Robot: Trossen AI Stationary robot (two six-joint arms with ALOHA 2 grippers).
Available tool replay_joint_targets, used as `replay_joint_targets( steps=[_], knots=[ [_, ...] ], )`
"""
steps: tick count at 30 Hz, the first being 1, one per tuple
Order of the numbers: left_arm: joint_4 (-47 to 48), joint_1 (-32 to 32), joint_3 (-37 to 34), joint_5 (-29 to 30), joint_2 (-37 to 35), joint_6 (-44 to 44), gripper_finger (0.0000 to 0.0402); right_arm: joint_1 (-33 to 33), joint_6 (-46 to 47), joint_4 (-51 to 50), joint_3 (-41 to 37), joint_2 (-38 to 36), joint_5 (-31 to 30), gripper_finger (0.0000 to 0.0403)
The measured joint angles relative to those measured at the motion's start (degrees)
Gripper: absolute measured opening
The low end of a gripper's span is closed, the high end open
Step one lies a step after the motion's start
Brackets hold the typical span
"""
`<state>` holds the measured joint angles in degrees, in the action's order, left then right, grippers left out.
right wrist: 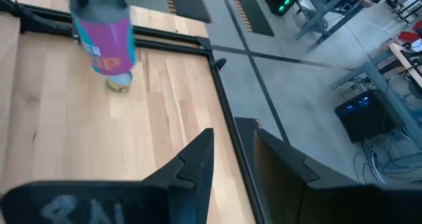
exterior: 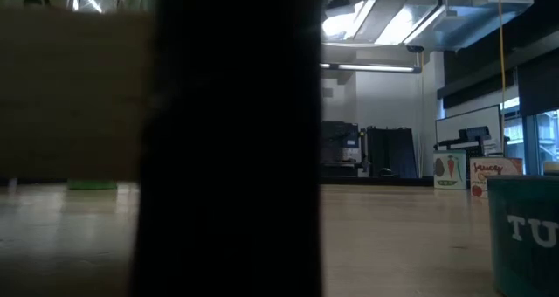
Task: Pick and place cans onto a shelf
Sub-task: Put the canned chicken soup on the shelf
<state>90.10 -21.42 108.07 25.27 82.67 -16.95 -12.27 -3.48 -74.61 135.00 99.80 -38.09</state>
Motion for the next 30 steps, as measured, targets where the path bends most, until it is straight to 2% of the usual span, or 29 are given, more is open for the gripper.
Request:
replay_joint_targets(
  steps=[12, 18, 30],
  knots=[
    [-0.04, -7.04, -0.02, -3.34, -2.54, 19.91, 0.0000, -0.07, 0.18, -3.23, -0.02, -2.08, 0.20, 0.0110],
    [-0.07, -12.42, -0.02, -3.32, -4.78, 31.67, 0.0000, -0.11, 0.28, -3.80, -0.02, -2.92, 0.55, 0.0110],
    [-0.09, -23.16, -0.07, -2.92, -4.87, 48.72, 0.0000, -0.40, 0.48, -4.15, -0.02, -3.14, 0.73, 0.0110]
  ],
)
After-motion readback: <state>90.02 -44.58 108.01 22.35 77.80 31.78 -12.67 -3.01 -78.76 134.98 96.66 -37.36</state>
